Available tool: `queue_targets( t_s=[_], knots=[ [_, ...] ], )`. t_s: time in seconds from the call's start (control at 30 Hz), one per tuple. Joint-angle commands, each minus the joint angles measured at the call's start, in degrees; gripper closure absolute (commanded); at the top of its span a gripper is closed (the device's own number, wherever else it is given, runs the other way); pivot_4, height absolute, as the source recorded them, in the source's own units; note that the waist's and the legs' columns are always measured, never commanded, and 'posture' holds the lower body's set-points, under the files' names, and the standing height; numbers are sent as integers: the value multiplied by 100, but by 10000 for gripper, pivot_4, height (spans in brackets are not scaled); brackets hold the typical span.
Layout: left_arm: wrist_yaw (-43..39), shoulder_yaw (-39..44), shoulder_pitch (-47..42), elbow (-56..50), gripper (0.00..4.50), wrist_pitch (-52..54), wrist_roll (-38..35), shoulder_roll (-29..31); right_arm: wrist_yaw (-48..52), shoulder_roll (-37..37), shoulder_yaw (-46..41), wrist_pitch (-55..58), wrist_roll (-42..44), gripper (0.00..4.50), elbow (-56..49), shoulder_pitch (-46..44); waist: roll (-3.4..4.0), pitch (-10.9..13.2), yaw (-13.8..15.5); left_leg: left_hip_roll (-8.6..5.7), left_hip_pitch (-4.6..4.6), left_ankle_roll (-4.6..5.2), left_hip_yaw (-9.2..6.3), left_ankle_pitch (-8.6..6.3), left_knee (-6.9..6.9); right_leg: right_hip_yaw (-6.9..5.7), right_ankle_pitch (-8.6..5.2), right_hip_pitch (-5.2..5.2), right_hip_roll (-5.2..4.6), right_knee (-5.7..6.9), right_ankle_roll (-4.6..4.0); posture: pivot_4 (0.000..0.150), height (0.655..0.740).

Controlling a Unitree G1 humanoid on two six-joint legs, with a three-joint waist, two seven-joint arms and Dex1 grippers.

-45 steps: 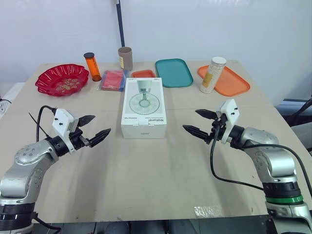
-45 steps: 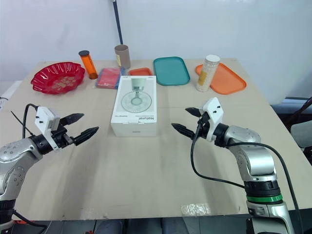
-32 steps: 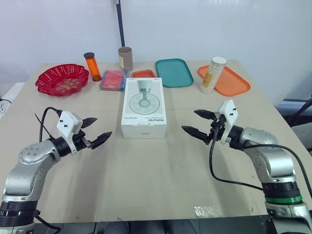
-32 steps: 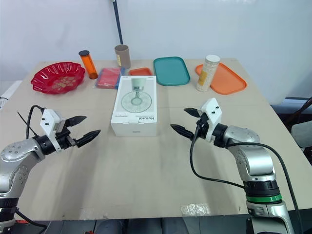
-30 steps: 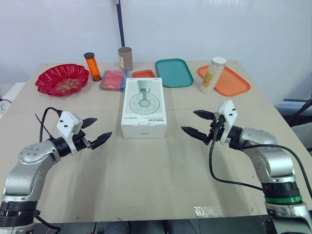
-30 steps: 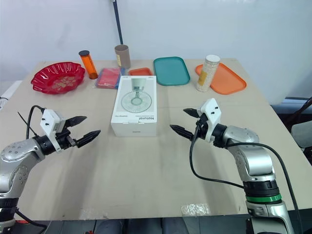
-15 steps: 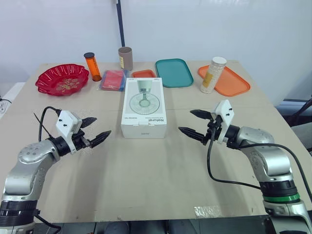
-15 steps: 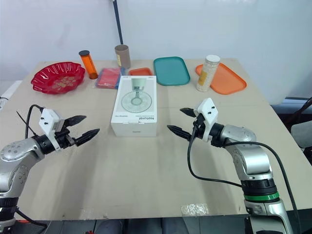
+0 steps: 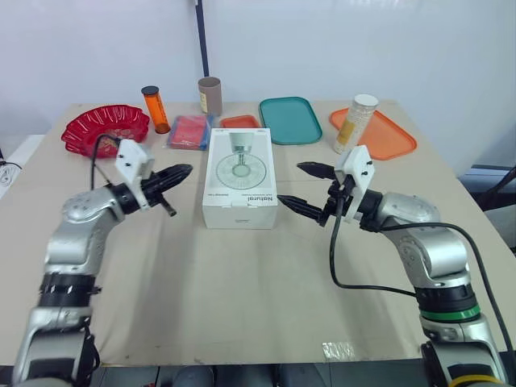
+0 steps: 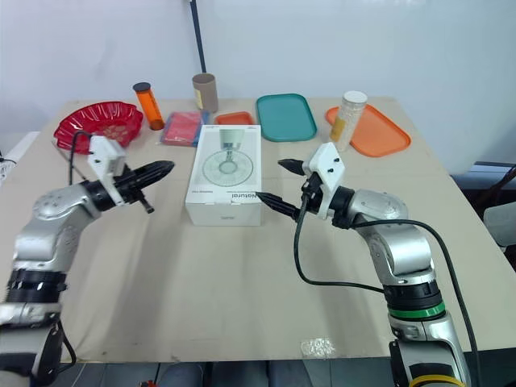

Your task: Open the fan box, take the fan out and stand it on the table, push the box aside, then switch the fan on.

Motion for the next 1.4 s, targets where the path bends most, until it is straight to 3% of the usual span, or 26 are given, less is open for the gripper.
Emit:
queue_targets(
  t_s=[0.03, 0.33, 0.93, 1.4],
  knots=[
    [-246, -255, -428, 599, 44244, -445, 329, -130, -138, 117, 128, 57, -75, 0, -227, -225, 0, 0, -3, 0, 0, 0, 0, 0, 0, 0, 0, 0, 0, 0, 0, 1500, 7400],
    [-462, -625, -672, 1528, 44244, -1047, 895, -341, -133, 328, 651, 9, -465, 0, -85, -411, 0, 0, -10, 1, -4, 1, -1, 0, 1, 0, 0, -9, 1, 5, -1, 1500, 7400],
    [-422, -497, -309, 1117, 44244, -929, 898, -349, 9, 660, 1534, -208, -1405, 0, 1019, -1179, 1, -1, -15, 0, -1, 1, -2, 0, 2, -1, 0, -10, 0, 10, -1, 1500, 7400],
    [-341, -553, -57, 812, 44244, -834, 914, -489, -88, 958, 1198, 46, -1433, 0, 1439, -1394, 2, -2, -14, 0, -1, 0, -2, 0, 2, 0, 0, -10, 0, 11, -1, 1500, 7400]
  ],
)
